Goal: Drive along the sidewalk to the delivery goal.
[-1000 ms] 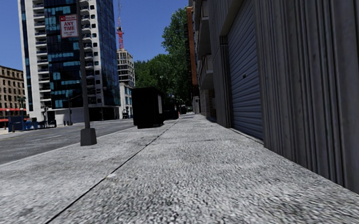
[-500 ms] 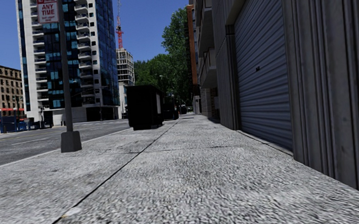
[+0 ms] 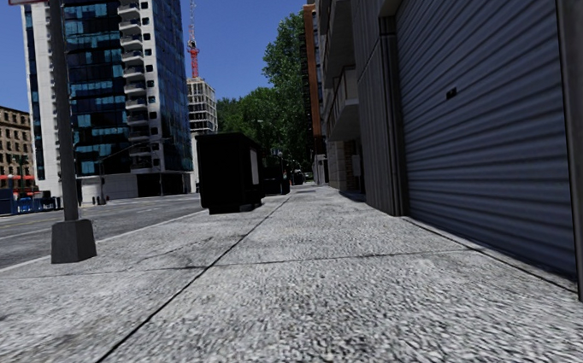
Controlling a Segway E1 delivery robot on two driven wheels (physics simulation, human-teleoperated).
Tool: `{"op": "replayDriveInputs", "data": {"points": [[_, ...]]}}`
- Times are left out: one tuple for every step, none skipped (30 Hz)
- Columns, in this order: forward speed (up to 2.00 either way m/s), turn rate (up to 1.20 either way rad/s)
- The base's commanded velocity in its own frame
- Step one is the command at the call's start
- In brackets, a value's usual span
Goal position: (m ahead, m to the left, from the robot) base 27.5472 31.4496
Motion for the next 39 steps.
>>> {"op": "replayDriveInputs", "data": {"points": [[2.0,0.0],[2.0,0.0],[2.0,0.0],[2.0,0.0],[2.0,0.0],[2.0,0.0],[2.0,0.0],[2.0,0.0],[2.0,0.0],[2.0,0.0],[2.0,0.0],[2.0,0.0],[2.0,0.0],[2.0,0.0],[2.0,0.0],[2.0,0.0],[2.0,0.0],[2.0,0.0],[2.0,0.0],[2.0,0.0],[2.0,0.0],[2.0,0.0],[2.0,0.0],[2.0,0.0],[2.0,0.0],[2.0,0.0],[2.0,0.0],[2.0,0.0],[2.0,0.0],[2.0,0.0],[2.0,0.0],[2.0,0.0],[2.0,0.0],[2.0,0.0],[2.0,0.0],[2.0,0.0],[2.0,0.0],[2.0,0.0],[2.0,0.0]]}}
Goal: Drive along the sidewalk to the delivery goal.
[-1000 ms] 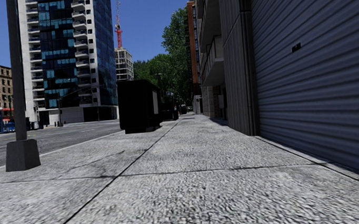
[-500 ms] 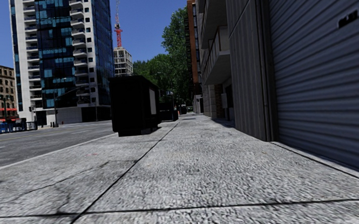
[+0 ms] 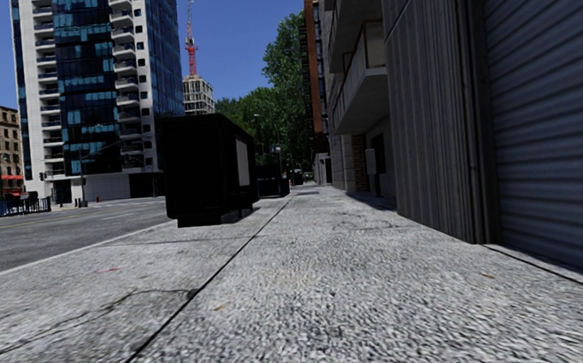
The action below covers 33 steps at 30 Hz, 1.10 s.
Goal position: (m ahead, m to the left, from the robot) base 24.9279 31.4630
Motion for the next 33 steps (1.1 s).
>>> {"op": "replayDriveInputs", "data": {"points": [[2.0,0.0],[2.0,0.0],[2.0,0.0],[2.0,0.0],[2.0,0.0],[2.0,0.0],[2.0,0.0],[2.0,0.0],[2.0,0.0],[2.0,0.0],[2.0,0.0],[2.0,0.0],[2.0,0.0],[2.0,0.0],[2.0,0.0],[2.0,0.0],[2.0,0.0],[2.0,0.0],[2.0,0.0],[2.0,0.0],[2.0,0.0],[2.0,0.0],[2.0,0.0],[2.0,-0.09],[2.0,-0.24],[2.0,-0.24],[2.0,-0.27],[2.0,-0.28],[2.0,-0.29],[2.0,-0.29],[2.0,-0.29],[2.0,-0.29],[2.0,-0.2]]}}
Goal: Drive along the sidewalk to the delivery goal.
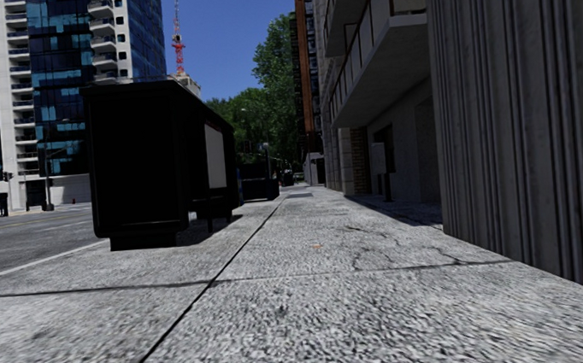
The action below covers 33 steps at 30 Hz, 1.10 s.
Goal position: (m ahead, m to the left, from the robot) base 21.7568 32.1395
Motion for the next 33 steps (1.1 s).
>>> {"op": "replayDriveInputs", "data": {"points": [[2.0,0.0],[2.0,0.0],[2.0,0.0],[2.0,0.0],[2.0,0.0],[2.0,0.0],[2.0,0.0],[2.0,0.0],[2.0,0.0],[2.0,0.0],[2.0,0.0],[2.0,0.0],[2.0,0.0],[2.0,0.0],[2.0,0.0],[2.0,0.0],[2.0,0.0],[2.0,0.0],[2.0,0.0],[2.0,0.0],[2.0,0.0],[2.0,-0.09],[2.0,-0.19],[2.0,-0.21],[2.0,-0.21],[2.0,-0.22],[2.0,-0.22],[2.0,-0.22],[2.0,-0.22],[2.0,-0.22],[2.0,-0.22],[2.0,-0.04],[2.0,0.0]]}}
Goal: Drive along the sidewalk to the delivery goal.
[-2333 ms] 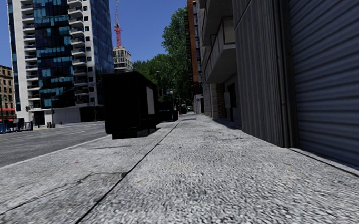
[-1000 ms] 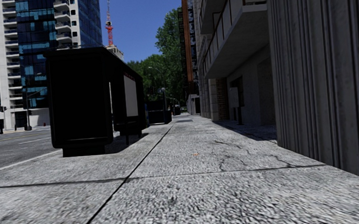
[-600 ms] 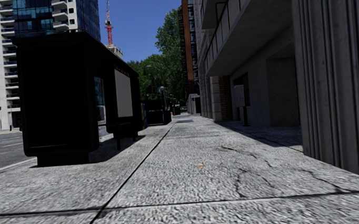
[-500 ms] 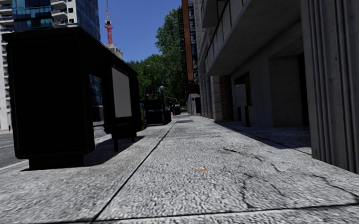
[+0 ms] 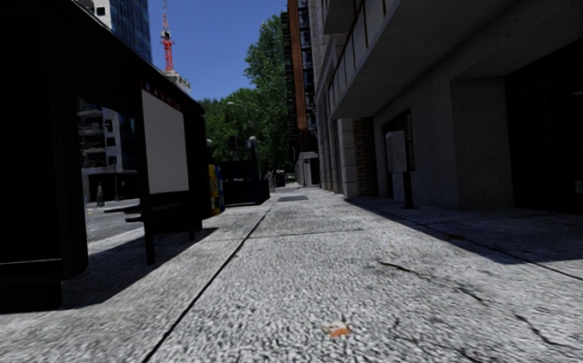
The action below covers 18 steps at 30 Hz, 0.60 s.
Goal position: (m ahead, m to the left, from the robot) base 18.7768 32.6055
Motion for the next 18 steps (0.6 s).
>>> {"op": "replayDriveInputs", "data": {"points": [[2.0,0.0],[2.0,0.0],[2.0,0.0],[2.0,0.0],[2.0,0.0],[2.0,0.0],[2.0,0.0],[2.0,0.0],[2.0,0.0],[2.0,0.0],[2.0,0.0],[2.0,0.0],[2.0,0.0],[2.0,0.0],[2.0,0.0],[2.0,0.0],[2.0,0.0],[2.0,0.0]]}}
